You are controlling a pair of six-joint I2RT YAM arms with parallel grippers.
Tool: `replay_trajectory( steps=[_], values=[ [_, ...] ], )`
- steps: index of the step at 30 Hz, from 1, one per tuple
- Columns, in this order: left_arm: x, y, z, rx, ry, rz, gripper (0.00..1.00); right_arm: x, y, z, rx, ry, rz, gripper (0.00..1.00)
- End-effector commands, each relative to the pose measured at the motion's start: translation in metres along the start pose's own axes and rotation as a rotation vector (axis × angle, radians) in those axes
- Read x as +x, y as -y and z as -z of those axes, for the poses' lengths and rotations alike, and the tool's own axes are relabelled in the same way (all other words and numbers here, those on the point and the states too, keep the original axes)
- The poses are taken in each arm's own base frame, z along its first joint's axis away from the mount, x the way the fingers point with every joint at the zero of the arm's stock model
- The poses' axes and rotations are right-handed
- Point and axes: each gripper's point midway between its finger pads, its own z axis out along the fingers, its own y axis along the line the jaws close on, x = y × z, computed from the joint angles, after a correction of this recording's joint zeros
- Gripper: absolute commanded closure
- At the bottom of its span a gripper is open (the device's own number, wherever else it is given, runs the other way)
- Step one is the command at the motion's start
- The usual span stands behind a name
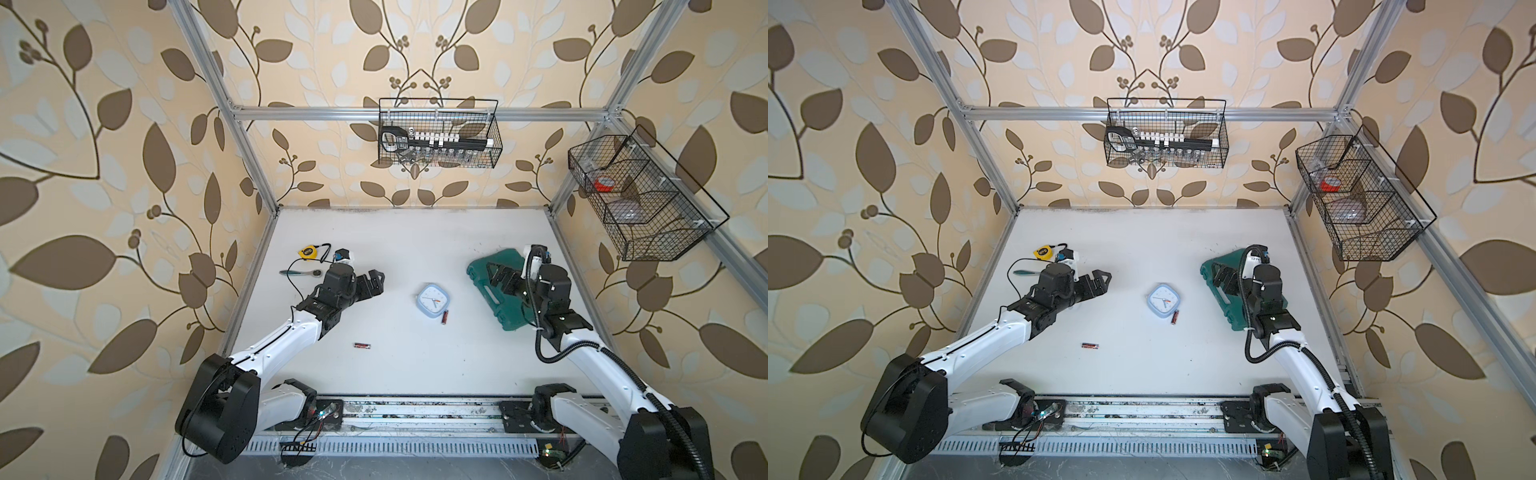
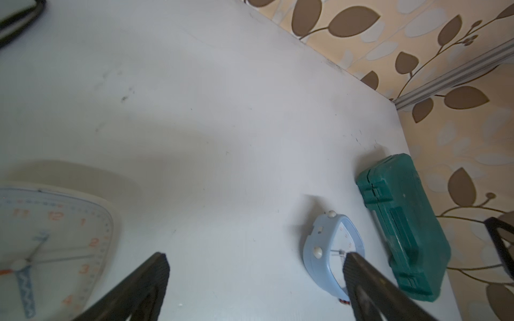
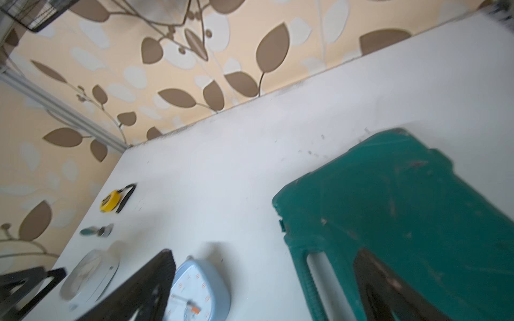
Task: Insert the battery into the alarm
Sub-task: Adjust the alarm at the center of the board.
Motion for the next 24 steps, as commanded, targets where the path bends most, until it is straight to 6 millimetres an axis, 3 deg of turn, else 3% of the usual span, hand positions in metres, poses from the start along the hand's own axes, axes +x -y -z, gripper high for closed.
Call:
replay_trajectory(
  steps=[1,4,10,19,24],
  values=[
    [0.01,0.024,0.001,0.099,-0.093,0.126,0.01,0.039,-0.03,0.004,-0.151,-0.162,-0.089,0.0],
    [0.022,0.011,-0.006,0.027,-0.148,0.232,0.01,0.063,-0.047,0.001,-0.193,-0.229,-0.132,0.0],
    [0.05,0.025,-0.027,0.095,-0.255,0.269,0.01,0.106,-0.068,-0.01,-0.194,-0.342,-0.158,0.0],
    [0.084,0.037,-0.053,0.113,-0.348,0.249,0.01,0.132,-0.069,-0.032,-0.147,-0.414,-0.138,0.4],
    [0.096,0.043,-0.063,0.139,-0.381,0.266,0.01,0.142,-0.06,-0.043,-0.103,-0.451,-0.126,0.48]
  ],
)
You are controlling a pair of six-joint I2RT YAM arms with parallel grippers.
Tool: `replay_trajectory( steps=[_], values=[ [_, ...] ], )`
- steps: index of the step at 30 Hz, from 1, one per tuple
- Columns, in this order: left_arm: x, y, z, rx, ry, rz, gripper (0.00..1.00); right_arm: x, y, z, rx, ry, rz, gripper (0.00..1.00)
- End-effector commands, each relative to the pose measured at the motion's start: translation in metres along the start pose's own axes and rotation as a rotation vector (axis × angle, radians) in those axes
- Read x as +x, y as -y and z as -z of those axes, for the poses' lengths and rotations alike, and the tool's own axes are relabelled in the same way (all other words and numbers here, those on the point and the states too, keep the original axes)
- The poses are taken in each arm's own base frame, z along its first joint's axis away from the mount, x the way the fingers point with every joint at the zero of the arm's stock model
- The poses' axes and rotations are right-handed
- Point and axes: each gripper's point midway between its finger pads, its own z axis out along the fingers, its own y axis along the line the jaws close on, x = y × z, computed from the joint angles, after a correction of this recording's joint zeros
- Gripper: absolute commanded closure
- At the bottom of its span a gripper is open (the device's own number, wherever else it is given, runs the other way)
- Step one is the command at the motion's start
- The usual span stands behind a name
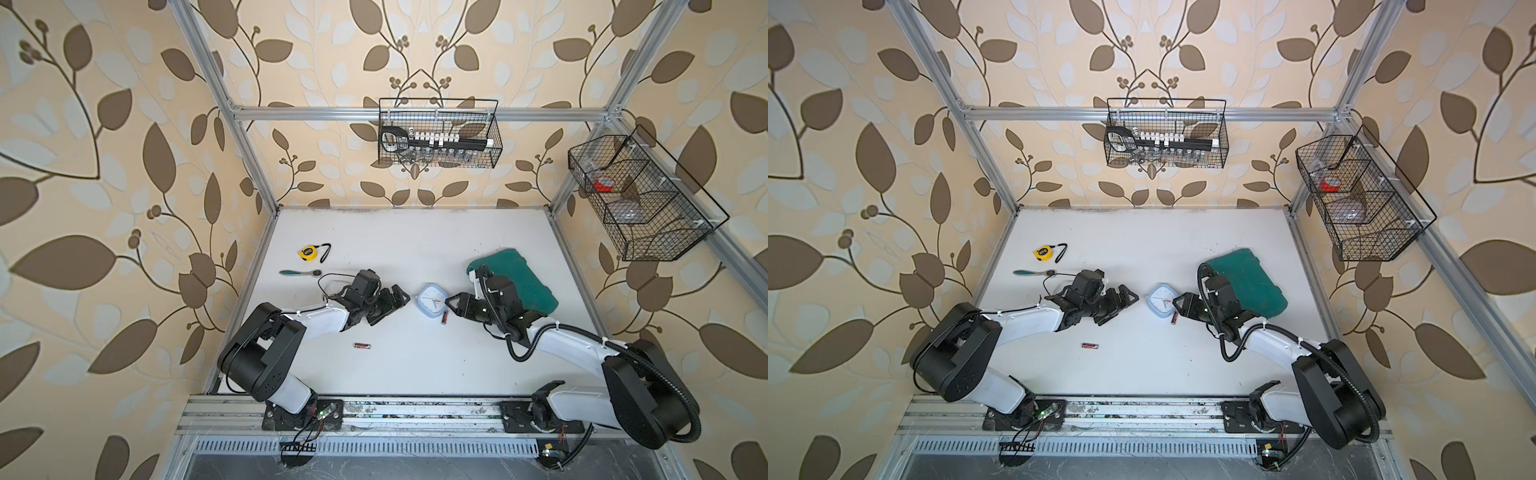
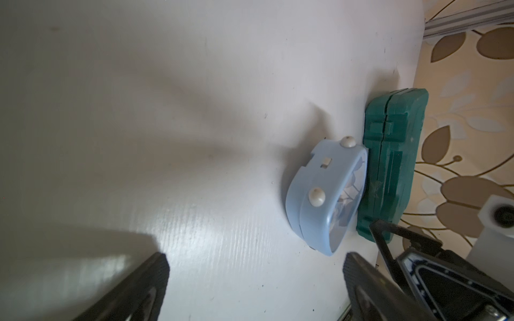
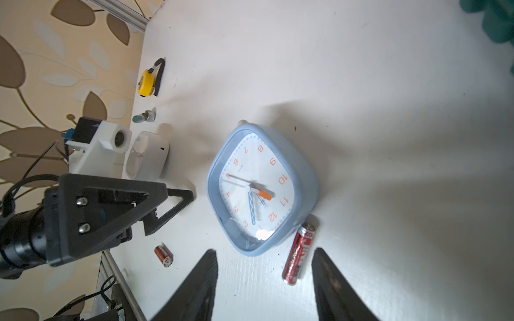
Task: Insert the battery into the alarm
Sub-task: Adjust the alarm at the center of the board.
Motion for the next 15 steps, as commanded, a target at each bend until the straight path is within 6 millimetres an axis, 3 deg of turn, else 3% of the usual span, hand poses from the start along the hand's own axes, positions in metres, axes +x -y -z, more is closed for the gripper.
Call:
replay_trajectory(
  steps=[1,15],
  values=[
    [-0.002,0.027,-0.006,0.086,-0.005,-0.013,0.01,-0.011,-0.003,-0.006,0.011,0.018,0.011,0.49],
    [0.025,0.033,-0.048,0.103,-0.113,0.024,0.01,-0.008,0.018,-0.036,0.065,-0.021,-0.059,0.57]
  ],
)
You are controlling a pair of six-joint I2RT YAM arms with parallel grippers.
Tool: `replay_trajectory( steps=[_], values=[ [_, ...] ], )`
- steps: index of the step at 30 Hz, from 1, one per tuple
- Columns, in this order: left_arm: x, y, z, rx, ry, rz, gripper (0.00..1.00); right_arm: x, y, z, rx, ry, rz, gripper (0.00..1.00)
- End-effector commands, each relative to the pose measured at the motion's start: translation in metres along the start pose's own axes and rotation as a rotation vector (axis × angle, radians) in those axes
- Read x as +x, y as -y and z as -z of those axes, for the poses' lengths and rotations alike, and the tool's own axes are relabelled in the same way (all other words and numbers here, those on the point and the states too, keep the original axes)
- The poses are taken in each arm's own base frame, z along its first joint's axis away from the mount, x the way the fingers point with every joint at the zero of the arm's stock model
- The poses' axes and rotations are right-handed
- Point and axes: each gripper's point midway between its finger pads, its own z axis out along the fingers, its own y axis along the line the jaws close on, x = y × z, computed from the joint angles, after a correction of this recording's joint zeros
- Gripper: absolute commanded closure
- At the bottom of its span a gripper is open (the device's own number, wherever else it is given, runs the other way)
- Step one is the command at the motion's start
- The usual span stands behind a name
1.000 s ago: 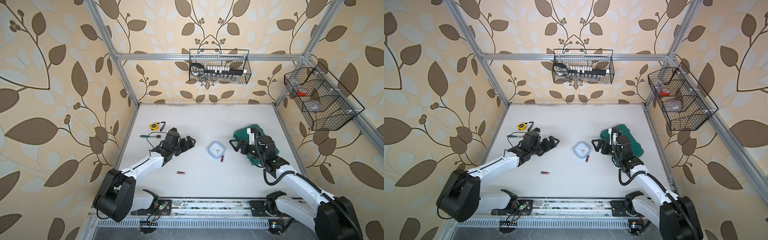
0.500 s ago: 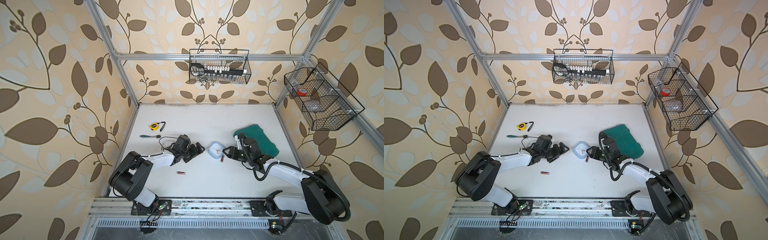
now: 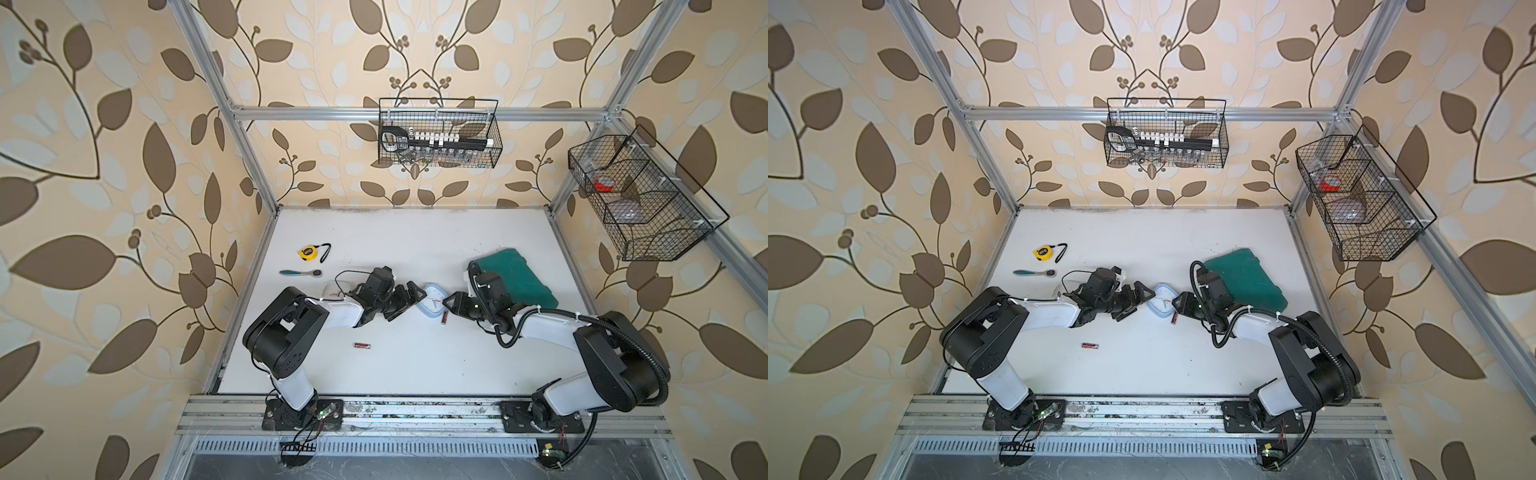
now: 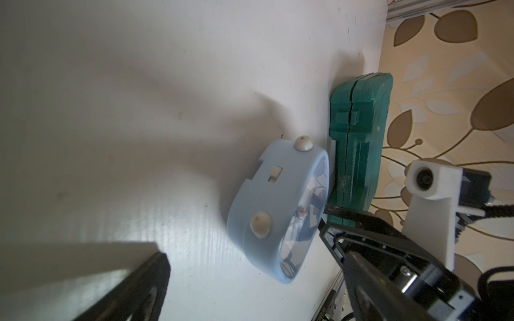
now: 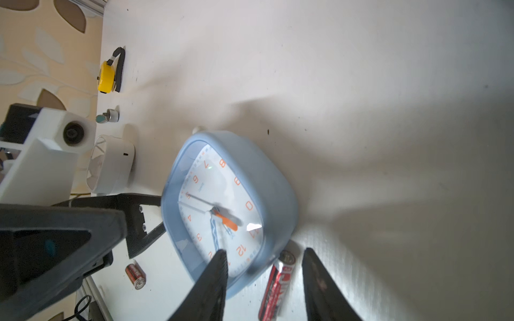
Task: Insert the battery into the alarm
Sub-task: Adjust the alarm at the center of the board.
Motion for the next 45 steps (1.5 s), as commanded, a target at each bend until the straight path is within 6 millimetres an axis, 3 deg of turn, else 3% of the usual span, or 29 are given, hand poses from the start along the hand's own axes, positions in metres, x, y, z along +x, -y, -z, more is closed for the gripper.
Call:
replay_trajectory(
  steps=[1,18,27,45],
  values=[
    [0.014,-0.012,-0.012,-0.04,-0.05,0.042,0.01,-0.009,0.002,-0.005,0.002,0.023,-0.036,0.57],
    [0.017,-0.024,-0.029,-0.086,-0.066,0.087,0.06,-0.003,0.017,-0.01,-0.006,0.008,-0.126,0.61],
    [0.018,-0.024,-0.033,-0.075,-0.077,0.109,0.22,-0.001,0.021,-0.012,-0.028,-0.002,-0.178,0.65],
    [0.009,-0.003,-0.03,-0.013,-0.055,0.087,0.4,0.006,0.02,-0.02,-0.067,-0.032,-0.209,0.65]
  ],
)
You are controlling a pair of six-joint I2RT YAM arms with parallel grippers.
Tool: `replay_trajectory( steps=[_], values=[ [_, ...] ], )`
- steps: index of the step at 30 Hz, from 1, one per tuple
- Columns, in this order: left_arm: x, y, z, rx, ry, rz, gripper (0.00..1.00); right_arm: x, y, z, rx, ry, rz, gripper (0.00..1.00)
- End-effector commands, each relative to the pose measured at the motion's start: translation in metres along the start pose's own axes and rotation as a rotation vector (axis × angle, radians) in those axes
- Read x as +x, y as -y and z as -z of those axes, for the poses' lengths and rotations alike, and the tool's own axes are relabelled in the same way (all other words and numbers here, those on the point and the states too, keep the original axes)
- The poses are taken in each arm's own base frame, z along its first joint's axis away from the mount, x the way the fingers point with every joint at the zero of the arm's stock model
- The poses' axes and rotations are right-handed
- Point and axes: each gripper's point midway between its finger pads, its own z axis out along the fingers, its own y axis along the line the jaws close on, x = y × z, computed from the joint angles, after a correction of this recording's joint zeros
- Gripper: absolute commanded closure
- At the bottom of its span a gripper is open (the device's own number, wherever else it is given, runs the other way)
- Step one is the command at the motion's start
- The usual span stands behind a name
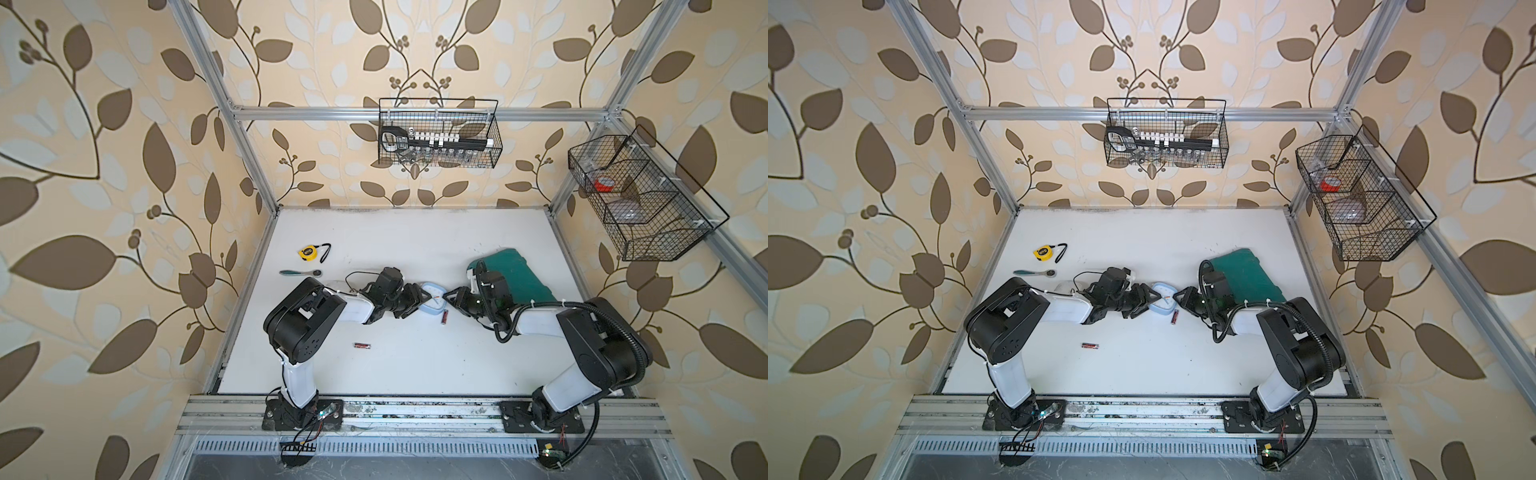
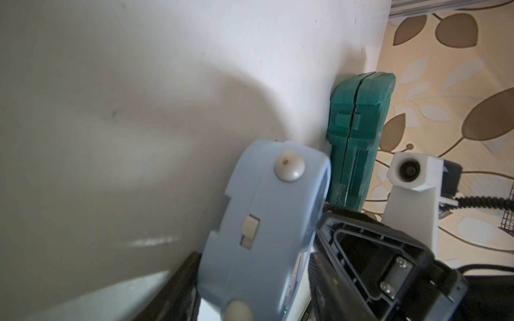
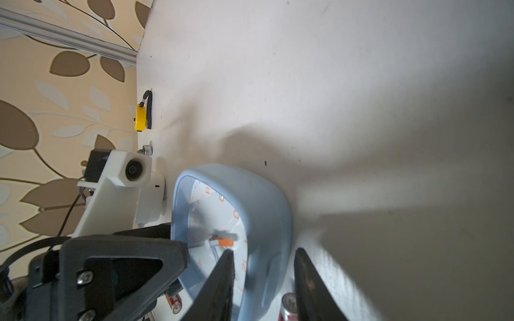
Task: Insert the battery into the alarm
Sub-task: Adjust the alarm at the center of the board.
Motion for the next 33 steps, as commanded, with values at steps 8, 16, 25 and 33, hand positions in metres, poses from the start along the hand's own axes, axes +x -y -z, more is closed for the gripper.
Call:
replay_trajectory(
  steps=[8,16,25,33],
  values=[
    [0.003,0.005,0.007,-0.02,-0.002,-0.008,0.51,0.017,0.017,-0.002,0.037,-0.052,-0.059,0.6],
    [0.002,0.011,0.011,-0.018,0.004,-0.026,0.55,0.017,0.015,-0.003,0.023,-0.058,-0.062,0.53],
    [0.001,0.019,0.015,-0.004,0.008,-0.044,0.61,0.017,0.009,-0.003,-0.004,-0.066,-0.069,0.49],
    [-0.001,0.029,0.022,0.002,0.019,-0.082,0.69,0.014,-0.004,0.003,-0.052,-0.067,-0.076,0.47]
  ],
)
